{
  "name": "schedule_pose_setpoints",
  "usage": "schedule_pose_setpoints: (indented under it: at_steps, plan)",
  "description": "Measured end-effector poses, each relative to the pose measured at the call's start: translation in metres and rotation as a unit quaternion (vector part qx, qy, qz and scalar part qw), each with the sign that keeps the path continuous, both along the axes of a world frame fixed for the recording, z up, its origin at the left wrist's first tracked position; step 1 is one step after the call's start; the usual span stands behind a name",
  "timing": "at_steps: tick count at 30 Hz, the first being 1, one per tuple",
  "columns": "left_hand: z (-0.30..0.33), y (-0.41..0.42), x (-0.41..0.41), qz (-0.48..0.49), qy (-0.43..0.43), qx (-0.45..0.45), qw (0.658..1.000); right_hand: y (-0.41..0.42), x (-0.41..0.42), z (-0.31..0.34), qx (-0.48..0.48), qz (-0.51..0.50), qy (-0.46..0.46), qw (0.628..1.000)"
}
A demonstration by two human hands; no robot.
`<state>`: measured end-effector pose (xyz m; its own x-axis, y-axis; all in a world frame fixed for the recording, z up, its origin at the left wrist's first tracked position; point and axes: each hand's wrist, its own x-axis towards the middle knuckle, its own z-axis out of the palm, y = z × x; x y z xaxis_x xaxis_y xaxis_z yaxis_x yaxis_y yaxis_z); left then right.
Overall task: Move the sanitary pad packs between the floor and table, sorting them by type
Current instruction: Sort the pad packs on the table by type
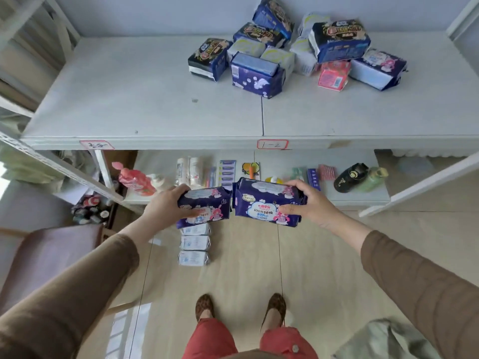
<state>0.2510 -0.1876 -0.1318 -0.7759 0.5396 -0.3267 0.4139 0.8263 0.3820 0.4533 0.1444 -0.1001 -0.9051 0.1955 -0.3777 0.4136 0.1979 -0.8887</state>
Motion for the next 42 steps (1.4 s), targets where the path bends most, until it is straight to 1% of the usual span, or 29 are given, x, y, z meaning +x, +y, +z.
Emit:
schedule_pose_setpoints:
  at_steps: [4, 9, 15, 19, 23, 27, 32, 37, 42]
  plan:
    - [-0.05, -0.037, -0.009, 0.038, -0.032, 0.006, 0.999, -0.05, 0.004, -0.05, 0.019, 0.007, -0.05, 0.999]
    - [-0.129, -0.069, -0.023, 0.041, -0.075, -0.009, 0.996, -0.105, 0.0, -0.12, 0.079, 0.044, -0.109, 0.99]
    - [-0.241, -0.068, -0.023, 0.023, -0.099, -0.021, 0.995, -0.137, -0.005, -0.221, 0.141, 0.077, -0.124, 0.979]
    - [-0.32, -0.052, -0.019, 0.002, -0.102, -0.02, 0.995, -0.142, -0.008, -0.302, 0.15, 0.09, -0.124, 0.977]
    - [-0.4, -0.03, -0.027, -0.009, -0.087, -0.012, 0.996, -0.139, -0.013, -0.384, 0.166, 0.105, -0.129, 0.972]
    - [-0.476, -0.003, -0.045, -0.015, -0.063, -0.001, 0.998, -0.132, -0.019, -0.464, 0.18, 0.098, -0.123, 0.971]
    - [-0.563, 0.033, -0.072, -0.019, -0.044, 0.007, 0.999, -0.119, -0.039, -0.558, 0.229, 0.083, -0.106, 0.964]
    - [-0.633, 0.061, -0.103, -0.033, -0.018, -0.006, 0.999, -0.108, -0.07, -0.635, 0.269, 0.094, -0.078, 0.955]
    - [-0.679, 0.076, -0.126, -0.037, -0.011, -0.007, 0.999, -0.104, -0.105, -0.688, 0.286, 0.097, -0.047, 0.952]
